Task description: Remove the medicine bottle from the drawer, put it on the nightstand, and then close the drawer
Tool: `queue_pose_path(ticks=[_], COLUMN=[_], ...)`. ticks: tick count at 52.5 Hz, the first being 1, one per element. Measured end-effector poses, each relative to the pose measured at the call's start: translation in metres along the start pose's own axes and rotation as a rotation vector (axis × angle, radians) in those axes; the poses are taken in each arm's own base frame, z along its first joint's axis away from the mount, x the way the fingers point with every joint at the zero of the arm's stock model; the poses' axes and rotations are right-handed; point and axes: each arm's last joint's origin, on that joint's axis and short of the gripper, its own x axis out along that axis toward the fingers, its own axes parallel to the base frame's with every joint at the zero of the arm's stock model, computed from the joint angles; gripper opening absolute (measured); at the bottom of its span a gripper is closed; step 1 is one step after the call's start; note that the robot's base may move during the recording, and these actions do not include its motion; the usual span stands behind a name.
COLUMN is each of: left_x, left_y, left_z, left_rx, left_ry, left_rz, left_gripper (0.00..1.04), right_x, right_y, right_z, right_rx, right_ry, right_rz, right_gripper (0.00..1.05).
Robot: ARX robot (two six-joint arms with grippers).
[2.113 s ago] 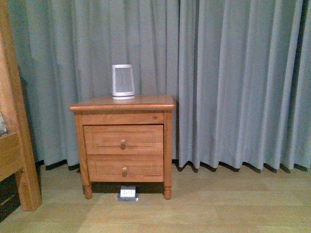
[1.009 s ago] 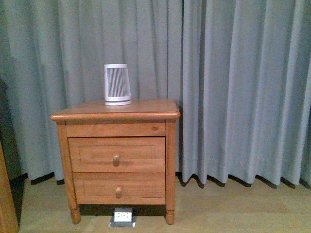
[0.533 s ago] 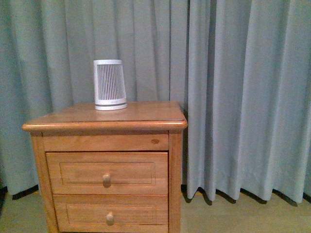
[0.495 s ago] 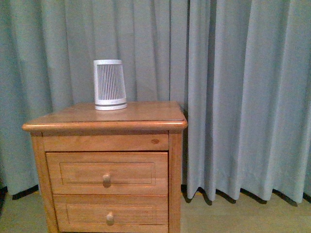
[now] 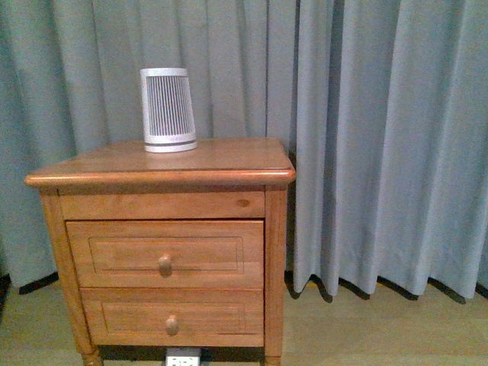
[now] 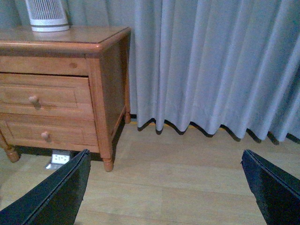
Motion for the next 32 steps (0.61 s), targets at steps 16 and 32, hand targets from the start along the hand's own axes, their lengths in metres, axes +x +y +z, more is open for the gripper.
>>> queue_pose_path(ticks=[16,32], left_x=[0.122,0.210], left_y=[-0.035,-0.079], left_z=[-0.001,0.000], left_rx=[0.041,0.045], left_ry=[0.045,0.017], left_rz=[-0.056,-0.150], left_gripper=[0.98,0.98], right_x=[0.000,0.000], right_y=[0.000,0.000], right_z=[0.000,0.000], right_rx=[0.000,0.000], right_ry=[0.000,0.000], right_rz=[0.000,0.000], right_gripper=[0.98,0.98])
